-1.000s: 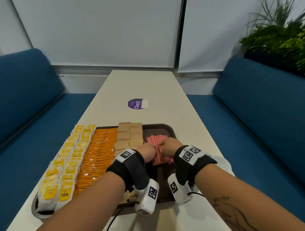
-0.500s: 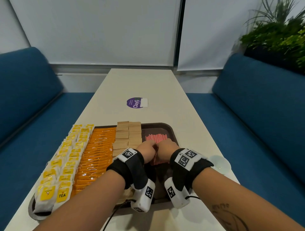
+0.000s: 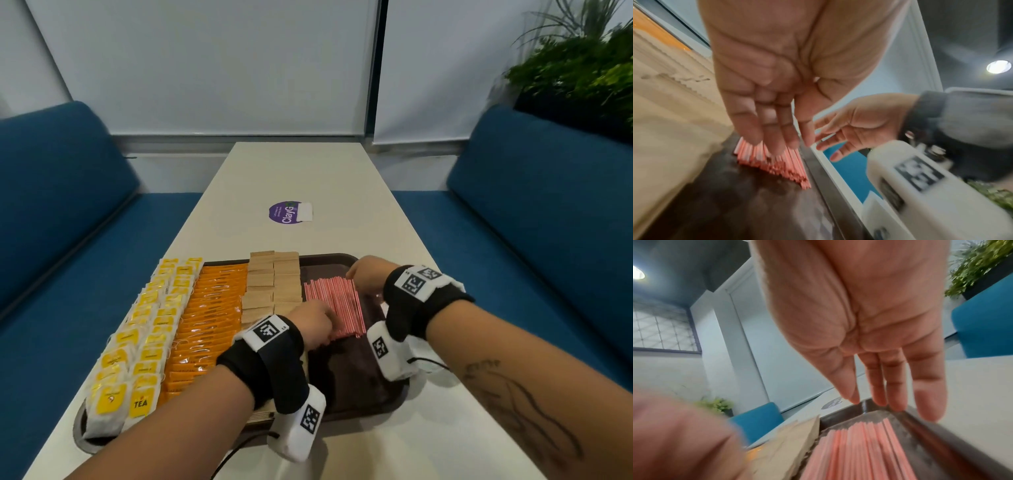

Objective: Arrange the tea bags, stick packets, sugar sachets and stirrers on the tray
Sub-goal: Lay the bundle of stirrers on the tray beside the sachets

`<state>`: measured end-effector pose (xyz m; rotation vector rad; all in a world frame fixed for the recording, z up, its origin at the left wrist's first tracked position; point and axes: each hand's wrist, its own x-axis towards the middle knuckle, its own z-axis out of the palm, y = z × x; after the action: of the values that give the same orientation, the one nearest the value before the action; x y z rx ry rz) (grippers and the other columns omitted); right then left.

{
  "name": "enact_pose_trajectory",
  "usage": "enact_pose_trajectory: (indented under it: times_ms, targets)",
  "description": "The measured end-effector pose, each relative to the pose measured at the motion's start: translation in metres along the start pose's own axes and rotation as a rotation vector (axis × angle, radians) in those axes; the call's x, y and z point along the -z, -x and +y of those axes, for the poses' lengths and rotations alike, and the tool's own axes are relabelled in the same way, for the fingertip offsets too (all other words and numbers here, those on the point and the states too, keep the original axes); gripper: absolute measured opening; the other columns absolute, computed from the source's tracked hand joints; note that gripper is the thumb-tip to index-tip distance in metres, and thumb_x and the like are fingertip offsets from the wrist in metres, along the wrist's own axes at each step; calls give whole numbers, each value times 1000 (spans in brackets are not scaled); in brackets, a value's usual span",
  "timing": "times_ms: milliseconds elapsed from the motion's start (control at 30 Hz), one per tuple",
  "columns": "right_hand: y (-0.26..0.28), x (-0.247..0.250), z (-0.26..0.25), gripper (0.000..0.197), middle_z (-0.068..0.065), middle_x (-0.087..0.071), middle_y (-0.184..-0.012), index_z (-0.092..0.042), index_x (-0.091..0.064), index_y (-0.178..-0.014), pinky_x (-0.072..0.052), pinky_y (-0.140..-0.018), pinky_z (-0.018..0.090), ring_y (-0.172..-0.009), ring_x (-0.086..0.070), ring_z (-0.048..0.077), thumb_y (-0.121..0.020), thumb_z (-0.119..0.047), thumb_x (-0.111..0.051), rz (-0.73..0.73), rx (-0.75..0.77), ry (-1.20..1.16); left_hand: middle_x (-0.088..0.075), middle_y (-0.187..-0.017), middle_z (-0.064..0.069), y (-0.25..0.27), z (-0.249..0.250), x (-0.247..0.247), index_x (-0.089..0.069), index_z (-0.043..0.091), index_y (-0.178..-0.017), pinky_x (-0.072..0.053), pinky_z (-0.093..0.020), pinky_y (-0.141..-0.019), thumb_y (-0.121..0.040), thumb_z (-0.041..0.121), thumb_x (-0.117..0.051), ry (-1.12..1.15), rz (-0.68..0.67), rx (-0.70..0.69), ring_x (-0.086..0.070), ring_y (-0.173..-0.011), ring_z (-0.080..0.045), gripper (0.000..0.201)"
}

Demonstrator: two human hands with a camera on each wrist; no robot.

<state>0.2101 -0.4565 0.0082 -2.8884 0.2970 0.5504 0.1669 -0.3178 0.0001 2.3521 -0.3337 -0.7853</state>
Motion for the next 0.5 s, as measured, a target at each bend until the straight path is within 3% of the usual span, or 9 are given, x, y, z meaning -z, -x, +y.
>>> enact_pose_trajectory:
  times_ms: [67,133,267,400,500]
  targets:
    - [-2,7,4,36,16,-55,-133,-1,-54,-130,-45,-97,33,-119,-55,29,-96,-7,-42,-14,-3,4,-56,-125,-8,5,5,-8,-56,7,-125,-46,-27,-87,-96,6,-43,-116,-131,5,-55,-108,-21,32]
    - [-8,9,6,36,15,-54,-135,-2,-52,-131,-44,-98,33,-121,-53,29,-97,-7,-41,-40,-8,86,-53,-132,-11,7,8,-17,-55,6,-128,-41,-32,-102,-96,9,-43,-253,-187,-12,-50,-120,-25,34]
    - [-29,3,3,39,14,-48,-140,-1,-48,-135,-38,-106,34,-129,-46,27,-97,-4,-42,-79,8,217,-48,-138,-15,4,13,-32,-50,2,-132,-37,-34,-105,-97,7,-39,-487,-220,-91,-46,-126,-31,37]
    - [-41,0,-3,44,13,-38,-148,-3,-37,-143,-26,-112,34,-137,-36,26,-99,-6,-40,-82,25,262,-33,-143,-15,1,21,-41,-40,7,-141,-32,-39,-108,-97,11,-39,-666,-246,-94,-34,-132,-35,44]
    - [-41,-2,-6,41,13,-42,-145,-3,-42,-140,-29,-109,32,-134,-40,26,-99,-9,-40,-126,51,364,-29,-146,-13,-1,24,-44,-37,8,-142,-28,-37,-108,-98,10,-38,-700,-223,-115,-28,-135,-33,44]
